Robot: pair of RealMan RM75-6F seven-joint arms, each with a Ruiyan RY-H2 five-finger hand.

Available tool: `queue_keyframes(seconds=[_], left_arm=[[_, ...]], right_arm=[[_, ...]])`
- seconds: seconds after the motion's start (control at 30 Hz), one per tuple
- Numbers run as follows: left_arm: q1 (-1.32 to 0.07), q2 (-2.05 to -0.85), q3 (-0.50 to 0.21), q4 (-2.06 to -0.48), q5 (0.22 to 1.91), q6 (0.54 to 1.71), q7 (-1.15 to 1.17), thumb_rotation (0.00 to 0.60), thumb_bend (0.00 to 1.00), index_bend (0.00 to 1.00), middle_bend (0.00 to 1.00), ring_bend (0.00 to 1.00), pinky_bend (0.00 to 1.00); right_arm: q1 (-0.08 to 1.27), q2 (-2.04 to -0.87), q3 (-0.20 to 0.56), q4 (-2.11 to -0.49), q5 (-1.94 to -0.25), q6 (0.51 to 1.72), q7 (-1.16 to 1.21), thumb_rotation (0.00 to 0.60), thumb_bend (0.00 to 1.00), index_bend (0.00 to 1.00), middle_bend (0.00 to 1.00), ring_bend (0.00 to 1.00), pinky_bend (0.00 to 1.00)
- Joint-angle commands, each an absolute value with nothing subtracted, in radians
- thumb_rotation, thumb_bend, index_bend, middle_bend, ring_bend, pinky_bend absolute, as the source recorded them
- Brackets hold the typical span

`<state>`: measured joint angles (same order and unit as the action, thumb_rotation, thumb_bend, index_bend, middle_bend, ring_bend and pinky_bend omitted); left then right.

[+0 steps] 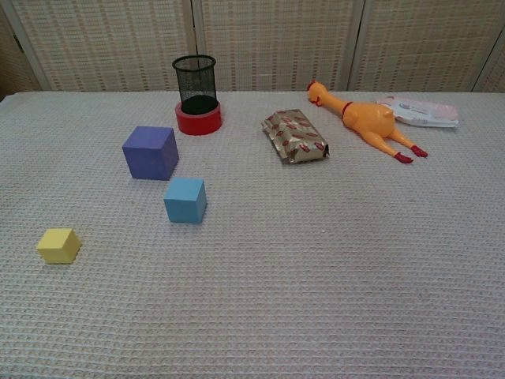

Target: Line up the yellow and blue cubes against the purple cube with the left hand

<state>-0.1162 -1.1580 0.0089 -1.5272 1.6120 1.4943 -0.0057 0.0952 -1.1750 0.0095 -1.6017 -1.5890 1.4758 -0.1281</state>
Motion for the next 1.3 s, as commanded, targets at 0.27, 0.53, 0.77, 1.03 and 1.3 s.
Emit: queue_keyframes(seconds=[0.27, 0.53, 0.77, 1.03, 1.3], left_arm=[[-0.133, -1.202, -0.001, -1.536, 1.625, 1.493, -0.006, 0.6, 0.4, 0.0, 0.11, 0.04, 0.26], [-0.316, -1.23, -0.065, -1.671, 1.487, 1.164, 0.113, 0.6, 0.4, 0.01, 0.91, 0.77, 1.0], [-0.455, -1.319, -0.123, -1.717, 1.324, 0.985, 0.278, 0.6, 0.4, 0.03, 1.0, 0.97, 1.0], [-0.552, -1.455, -0.166, -1.671, 1.218, 0.932, 0.349, 0.6, 0.4, 0.12, 1.0, 1.0, 1.0], [-0.626, -1.574, -0.197, -1.543, 1.172, 0.911, 0.332, 0.6, 0.39, 0.23, 1.0, 1.0, 1.0]], right_arm=[[0.084, -1.164, 0.003, -1.619, -1.601, 1.492, -0.128, 0.6, 0.1, 0.0, 0.0, 0.0, 0.0], [0.084, -1.144, 0.005, -1.633, -1.578, 1.474, -0.122, 0.6, 0.1, 0.0, 0.0, 0.0, 0.0], [0.083, -1.115, 0.009, -1.647, -1.55, 1.456, -0.098, 0.6, 0.1, 0.0, 0.0, 0.0, 0.0], [0.087, -1.108, 0.015, -1.645, -1.522, 1.433, -0.092, 0.6, 0.1, 0.0, 0.0, 0.0, 0.0], [0.095, -1.104, 0.016, -1.651, -1.507, 1.406, -0.086, 0.6, 0.1, 0.0, 0.0, 0.0, 0.0]])
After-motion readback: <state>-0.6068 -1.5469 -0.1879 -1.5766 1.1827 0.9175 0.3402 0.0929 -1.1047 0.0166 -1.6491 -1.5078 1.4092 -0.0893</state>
